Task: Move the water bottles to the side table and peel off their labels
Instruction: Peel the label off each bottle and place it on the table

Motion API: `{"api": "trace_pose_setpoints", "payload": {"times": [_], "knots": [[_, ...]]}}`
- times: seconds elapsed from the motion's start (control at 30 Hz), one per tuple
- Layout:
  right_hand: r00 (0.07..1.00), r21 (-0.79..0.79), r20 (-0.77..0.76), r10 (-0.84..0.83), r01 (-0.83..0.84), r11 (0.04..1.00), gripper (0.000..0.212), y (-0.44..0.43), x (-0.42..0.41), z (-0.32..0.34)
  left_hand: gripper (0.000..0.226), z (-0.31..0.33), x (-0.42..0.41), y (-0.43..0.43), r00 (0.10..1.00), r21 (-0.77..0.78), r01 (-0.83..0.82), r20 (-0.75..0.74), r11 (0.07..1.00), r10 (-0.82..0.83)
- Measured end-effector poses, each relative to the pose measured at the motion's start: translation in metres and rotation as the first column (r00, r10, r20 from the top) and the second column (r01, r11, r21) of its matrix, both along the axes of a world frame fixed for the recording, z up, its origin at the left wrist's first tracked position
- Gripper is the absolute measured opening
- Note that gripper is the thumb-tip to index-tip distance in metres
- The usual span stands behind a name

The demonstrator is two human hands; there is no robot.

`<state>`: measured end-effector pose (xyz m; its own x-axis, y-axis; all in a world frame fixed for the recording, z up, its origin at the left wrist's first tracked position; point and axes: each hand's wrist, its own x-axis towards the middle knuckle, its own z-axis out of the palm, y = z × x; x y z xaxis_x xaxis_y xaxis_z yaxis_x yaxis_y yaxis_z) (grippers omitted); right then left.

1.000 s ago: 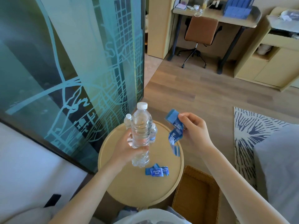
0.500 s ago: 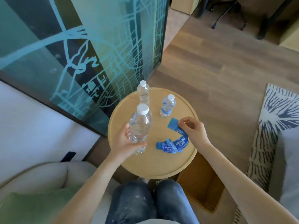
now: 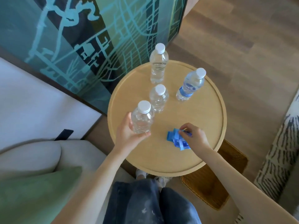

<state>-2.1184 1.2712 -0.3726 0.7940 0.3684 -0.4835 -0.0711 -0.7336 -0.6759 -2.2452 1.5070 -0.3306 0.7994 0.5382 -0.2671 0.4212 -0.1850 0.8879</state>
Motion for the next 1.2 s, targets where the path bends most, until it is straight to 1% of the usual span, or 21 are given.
{"api": "trace_pose_setpoints", "payload": {"times": [0.07,0.13,0.27,0.4,0.57,0.63,0.73,0.77,0.83,0.93,1.07,1.13,1.2], "knots": [[0.998,-0.080,0.052,0.039,-0.035,0.996,0.005,-0.002,0.000,-0.011,0.073,-0.012,0.004,0.005,1.000,0.001,-0.009,0.004,1.000,0.009],[0.995,-0.119,0.085,0.058,-0.048,0.992,0.007,-0.003,-0.001,-0.019,0.073,-0.023,0.007,0.009,1.000,-0.004,-0.012,0.003,1.000,0.012],[0.983,-0.090,0.170,0.074,-0.059,0.994,0.010,-0.004,-0.003,-0.034,0.072,-0.040,0.012,0.014,1.000,0.021,-0.029,0.010,0.999,0.028],[0.925,-0.148,0.336,0.180,-0.137,0.979,0.015,-0.003,-0.005,-0.046,0.076,-0.046,0.017,0.021,0.999,0.045,-0.037,0.040,0.998,0.036],[0.861,-0.124,0.481,0.166,-0.121,0.985,0.017,-0.006,-0.010,-0.059,0.074,-0.060,0.021,0.028,0.998,0.079,-0.039,0.054,0.996,0.034],[0.848,-0.129,0.501,0.172,-0.124,0.984,0.018,-0.007,-0.011,-0.064,0.074,-0.068,0.022,0.029,0.999,0.051,-0.044,0.027,0.998,0.042],[0.827,-0.136,0.530,0.190,-0.138,0.981,0.019,-0.010,-0.011,-0.068,0.084,-0.076,0.025,0.029,0.999,0.034,-0.052,-0.011,0.998,0.053],[0.816,-0.140,0.543,0.199,-0.146,0.979,0.019,-0.011,-0.011,-0.069,0.084,-0.078,0.026,0.029,0.998,0.039,-0.057,-0.023,0.998,0.058],[0.796,-0.150,0.565,0.218,-0.161,0.975,0.020,-0.012,-0.012,-0.068,0.077,-0.079,0.028,0.029,0.998,0.052,-0.049,-0.038,0.997,0.051],[0.793,-0.156,0.573,0.210,-0.147,0.977,0.020,-0.011,-0.012,-0.063,0.067,-0.074,0.028,0.028,0.998,0.080,-0.004,-0.056,0.997,0.009],[0.791,-0.155,0.585,0.178,-0.106,0.982,0.022,-0.010,-0.010,-0.041,0.067,-0.054,0.023,0.019,0.993,0.146,0.024,-0.120,0.989,-0.007],[0.802,-0.146,0.579,0.146,-0.074,0.986,0.023,-0.010,-0.010,-0.023,0.062,-0.041,0.013,0.010,0.978,0.158,-0.017,-0.201,0.987,0.049],[0.807,-0.139,0.577,0.124,-0.053,0.989,0.024,-0.012,-0.013,-0.004,0.045,-0.022,-0.002,-0.004,0.938,0.150,-0.043,-0.334,0.988,0.092]]}}
